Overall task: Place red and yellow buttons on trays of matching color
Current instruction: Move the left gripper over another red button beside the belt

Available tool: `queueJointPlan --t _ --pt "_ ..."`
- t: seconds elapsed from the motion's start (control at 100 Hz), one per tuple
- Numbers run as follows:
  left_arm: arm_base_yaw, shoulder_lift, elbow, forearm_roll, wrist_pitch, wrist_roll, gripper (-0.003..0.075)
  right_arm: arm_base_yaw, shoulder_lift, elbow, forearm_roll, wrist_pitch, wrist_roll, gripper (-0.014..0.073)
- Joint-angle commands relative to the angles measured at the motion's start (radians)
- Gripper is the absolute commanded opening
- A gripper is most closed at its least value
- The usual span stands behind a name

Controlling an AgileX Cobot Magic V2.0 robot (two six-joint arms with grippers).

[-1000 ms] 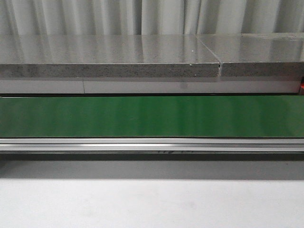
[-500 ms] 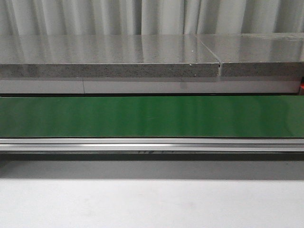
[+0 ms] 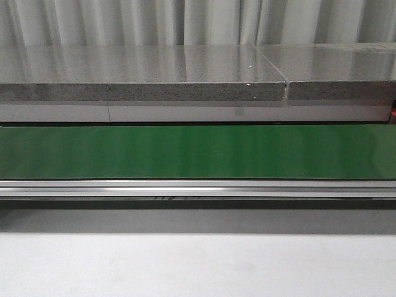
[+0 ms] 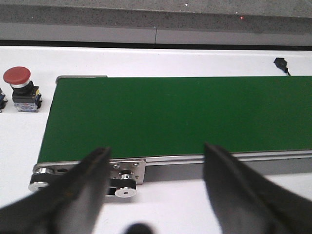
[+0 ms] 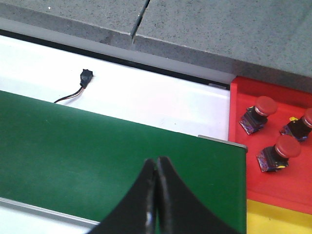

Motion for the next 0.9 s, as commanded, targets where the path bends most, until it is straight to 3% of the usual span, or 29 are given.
queueJointPlan --t 0.0,0.06,0.21,0.4,0.47,0.89 --pt "-0.006 0.005 -0.023 -0.006 -0.06 -0.003 0.0685 -0.001 -0.008 -0.025 0.0 -0.06 0.001 -0.0068" --pt "-0.006 0.005 -0.023 -0.006 -0.06 -0.003 0.0708 -0.001 -0.008 -0.025 0.0 -0.06 0.001 -0.0068" --pt "-0.006 0.006 -0.026 0.003 -0.076 -0.02 0.0645 -0.001 -0.008 -0.025 0.0 -0.06 0.001 -0.0068" --pt "0.046 0.084 -0.099 0.221 -0.087 -0.383 0.0643 -0.001 -0.008 -0.025 0.0 -0.06 0.001 -0.0068" --pt "0.084 0.145 -0.143 0.282 -0.087 -0.454 0.0642 -0.001 -0.008 -0.025 0.0 -0.06 0.001 -0.0068" --pt "0.32 0.64 -0.451 0.197 -0.087 -0.456 0.0642 -0.001 -0.008 -0.025 0.0 -0.06 0.001 -0.0068"
